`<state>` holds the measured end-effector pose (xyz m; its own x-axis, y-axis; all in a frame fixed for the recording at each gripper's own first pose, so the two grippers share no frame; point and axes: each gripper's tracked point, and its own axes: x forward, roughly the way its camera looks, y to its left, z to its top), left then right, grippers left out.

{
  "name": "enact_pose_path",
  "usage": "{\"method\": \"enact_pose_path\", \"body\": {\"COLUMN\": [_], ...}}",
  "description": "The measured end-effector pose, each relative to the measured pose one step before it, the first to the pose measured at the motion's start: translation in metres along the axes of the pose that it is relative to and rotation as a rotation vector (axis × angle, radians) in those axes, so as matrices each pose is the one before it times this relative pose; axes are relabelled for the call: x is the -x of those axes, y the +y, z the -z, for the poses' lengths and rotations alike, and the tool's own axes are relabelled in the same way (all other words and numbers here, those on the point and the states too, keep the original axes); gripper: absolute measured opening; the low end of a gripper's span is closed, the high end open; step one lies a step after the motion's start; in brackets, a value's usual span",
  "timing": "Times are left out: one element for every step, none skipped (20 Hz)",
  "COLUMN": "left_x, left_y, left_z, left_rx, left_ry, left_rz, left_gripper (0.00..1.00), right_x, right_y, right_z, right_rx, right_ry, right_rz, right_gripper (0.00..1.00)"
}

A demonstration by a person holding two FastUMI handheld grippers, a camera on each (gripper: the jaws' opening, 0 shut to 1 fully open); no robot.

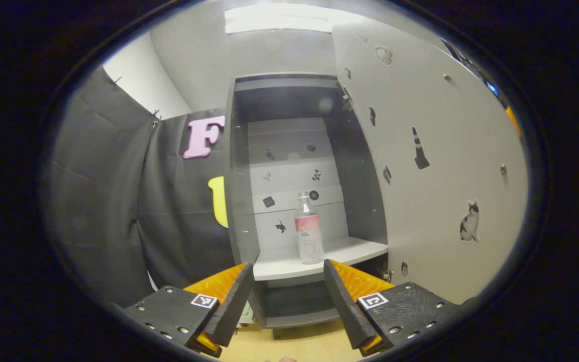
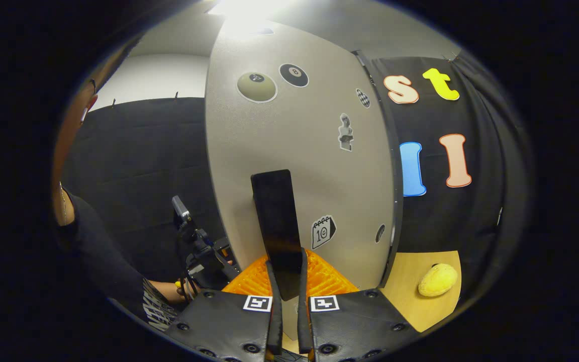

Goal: Open the cabinet door with the right hand, grasp the bottle in the cabinet with the left hand and place it on the coaster, then close the cabinet door with the right hand.

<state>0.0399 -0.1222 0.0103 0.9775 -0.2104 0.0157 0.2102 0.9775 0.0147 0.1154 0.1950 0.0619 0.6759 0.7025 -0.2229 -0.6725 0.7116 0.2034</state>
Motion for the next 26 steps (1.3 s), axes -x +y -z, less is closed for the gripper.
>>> {"method": "enact_pose_path", "body": {"left_x": [-0.00333,-0.00425,-0.00297,-0.00289,-0.00221,-0.00192,-0.00209,-0.00072,-0.00118,-0.00121,-0.00087,0.00072,0.0,-0.0014,-0.00138,-0.00016,-0.00133,-0.00115,-0.00315,-0.0041,-0.00516,-0.0016,-0.00387,-0.0048,-0.00433,-0.0045], "left_y": [-0.00638,-0.00754,-0.00616,-0.00523,-0.00463,-0.00405,-0.00424,-0.0035,-0.00306,-0.00306,-0.00207,-0.00182,-0.00143,-0.00161,-0.00155,-0.00074,-0.00025,-0.00045,-0.00154,-0.00554,-0.00702,-0.00267,0.00095,0.00301,0.00177,0.00188], "left_z": [-0.00246,0.00027,-0.00088,-0.00122,-0.00141,0.00009,-0.00089,-0.00074,-0.00213,-0.00145,-0.00282,-0.00166,-0.00254,-0.00019,-0.00021,0.00018,-0.0009,0.00037,-0.00065,0.00091,-0.00001,-0.00056,-0.00312,-0.00278,-0.00187,-0.00049], "left_rx": [-0.00411,-0.00272,-0.00145,0.00135,0.00274,0.00278,0.00073,-0.00073,-0.00011,-0.0001,0.00032,0.00063,-0.00089,-0.00159,-0.00052,0.00168,0.00411,0.00506,0.0069,0.01363,0.01512,0.01385,0.00658,0.00009,-0.00347,-0.0032], "left_ry": [-0.003,-0.00176,-0.00104,-0.00104,-0.0026,-0.00097,-0.00055,-0.00104,-0.00331,-0.00467,-0.00577,-0.00827,-0.00673,-0.00447,-0.00058,-0.00056,-0.00001,0.00059,0.00307,0.00676,0.01185,0.0075,0.00096,-0.00179,-0.00005,0.00123], "left_rz": [0.00675,0.00573,0.00394,0.00508,0.00377,0.00397,0.00298,0.00182,0.00185,0.00232,0.00154,0.00179,0.00099,0.00055,0.00137,0.00118,0.00098,0.00273,0.01036,0.03216,0.03105,0.01357,0.00385,-0.00156,-0.00134,-0.00312], "left_gripper": [0.84,0.84,0.84,0.84,0.84,0.84,0.84,0.84,0.84,0.84,0.84,0.84,0.84,0.84,0.84,0.84,0.84,0.84,0.84,0.84,0.84,0.84,0.84,0.84,0.84,0.84], "right_x": [0.00125,0.00217,0.00248,0.0023,0.00226,0.00313,0.00424,0.00401,0.00328,0.00226,0.00166,0.00094,0.00196,-0.00055,0.00226,0.00492,0.01025,0.00376,0.00686,0.0076,0.00688,0.00498,-0.00163,-0.00134,-0.00115,0.00033], "right_y": [-0.00361,-0.0042,-0.0038,-0.00422,-0.00499,-0.003,-0.00533,-0.01077,-0.01134,-0.01116,-0.00935,-0.00244,0.0038,0.0054,0.00171,-0.00445,-0.00346,0.00061,-0.00063,-0.00397,-0.0079,-0.00959,-0.0069,-0.00879,-0.00955,-0.01127], "right_z": [-0.00048,-0.00072,-0.00051,-0.00057,-0.00107,0.00091,-0.00042,-0.00244,-0.00265,-0.0006,-0.00068,-0.0013,-0.00238,0.00258,0.00157,-0.00169,-0.00151,-0.00065,-0.00094,0.00033,-0.00115,-0.00223,-0.00347,-0.00453,-0.00402,-0.00279], "right_rx": [-0.00247,-0.00113,-0.00167,0.00336,0.00414,0.00394,0.00594,0.00212,0.00913,0.00054,-0.01488,-0.0342,-0.0514,-0.03215,-0.00203,0.01592,0.02339,0.00877,0.00408,0.01508,0.02558,0.03111,0.02352,0.01328,0.00196,-0.00279], "right_ry": [-0.00732,-0.006,-0.00944,-0.01049,-0.00886,-0.01196,-0.00732,-0.00973,-0.01133,-0.00662,-0.00729,-0.01018,-0.00748,0.00126,0.00149,0.00109,-0.00794,-0.008,-0.01095,-0.00534,-0.00586,-0.00919,-0.01329,-0.02165,-0.02429,-0.01839], "right_rz": [0.01504,0.01803,0.0228,0.02431,0.02929,0.0315,0.03373,0.04047,0.04545,0.05132,0.0394,0.00608,-0.02345,-0.02115,-0.0065,0.01262,0.01704,0.008,0.00849,0.01609,0.02573,0.03364,0.03422,0.03294,0.03325,0.03655], "right_gripper": [0.13,0.11,0.11,0.14,0.14,0.14,0.14,0.13,0.14,0.14,0.14,0.13,0.12,0.14,0.14,0.14,0.19,0.19,0.19,0.24,0.29,0.5,0.61,0.72,0.83,0.95]}}
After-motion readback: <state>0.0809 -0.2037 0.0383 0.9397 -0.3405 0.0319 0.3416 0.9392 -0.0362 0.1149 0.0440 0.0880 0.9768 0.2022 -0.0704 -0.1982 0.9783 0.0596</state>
